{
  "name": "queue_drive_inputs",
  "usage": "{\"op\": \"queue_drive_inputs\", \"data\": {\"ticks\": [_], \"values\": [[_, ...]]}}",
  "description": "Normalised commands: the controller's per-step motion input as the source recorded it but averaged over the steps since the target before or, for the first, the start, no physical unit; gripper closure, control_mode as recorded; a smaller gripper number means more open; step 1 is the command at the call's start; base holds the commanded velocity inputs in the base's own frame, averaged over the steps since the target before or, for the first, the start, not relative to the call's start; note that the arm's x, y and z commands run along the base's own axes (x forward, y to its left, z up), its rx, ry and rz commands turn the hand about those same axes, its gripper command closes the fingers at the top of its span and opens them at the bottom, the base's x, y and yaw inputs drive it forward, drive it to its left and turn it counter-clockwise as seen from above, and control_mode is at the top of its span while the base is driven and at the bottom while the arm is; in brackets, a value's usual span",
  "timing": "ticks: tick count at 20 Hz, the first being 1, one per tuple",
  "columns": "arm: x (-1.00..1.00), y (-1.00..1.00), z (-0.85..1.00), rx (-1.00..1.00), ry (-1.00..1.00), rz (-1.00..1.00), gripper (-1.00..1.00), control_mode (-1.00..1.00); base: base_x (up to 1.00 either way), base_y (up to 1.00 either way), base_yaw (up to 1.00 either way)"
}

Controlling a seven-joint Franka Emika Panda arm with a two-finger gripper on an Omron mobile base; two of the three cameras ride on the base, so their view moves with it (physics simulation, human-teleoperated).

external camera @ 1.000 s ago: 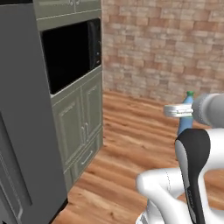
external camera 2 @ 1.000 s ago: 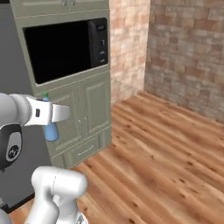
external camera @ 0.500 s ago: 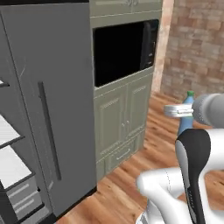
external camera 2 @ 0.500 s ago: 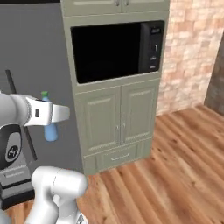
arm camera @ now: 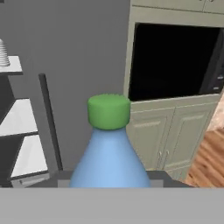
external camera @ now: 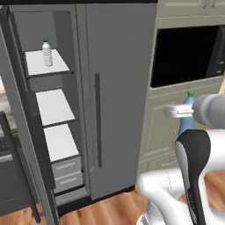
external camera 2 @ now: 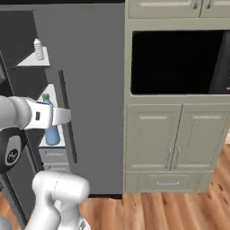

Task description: Take the bottled waters from the counter and place them in the freezer to freeze. Close the freezer door after placing the bottles.

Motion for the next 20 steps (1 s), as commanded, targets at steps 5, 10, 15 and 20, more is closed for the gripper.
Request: {"op": "queue_drive_inputs", "data": {"ticks": [5, 10, 15, 20], "values": [[0.0, 0.0, 0.0, 0.0, 0.0, 0.0, 1.0, 1.0, 0.4, -0.11, 0.61], [0.0, 0.0, 0.0, 0.0, 0.0, 0.0, 1.0, 1.0, 0.38, -0.33, 0.46], [0.0, 0.0, 0.0, 0.0, 0.0, 0.0, 1.0, 1.0, 0.16, -0.17, 0.17], [0.0, 0.0, 0.0, 0.0, 0.0, 0.0, 1.0, 1.0, 0.1, 0.0, 0.06]]}}
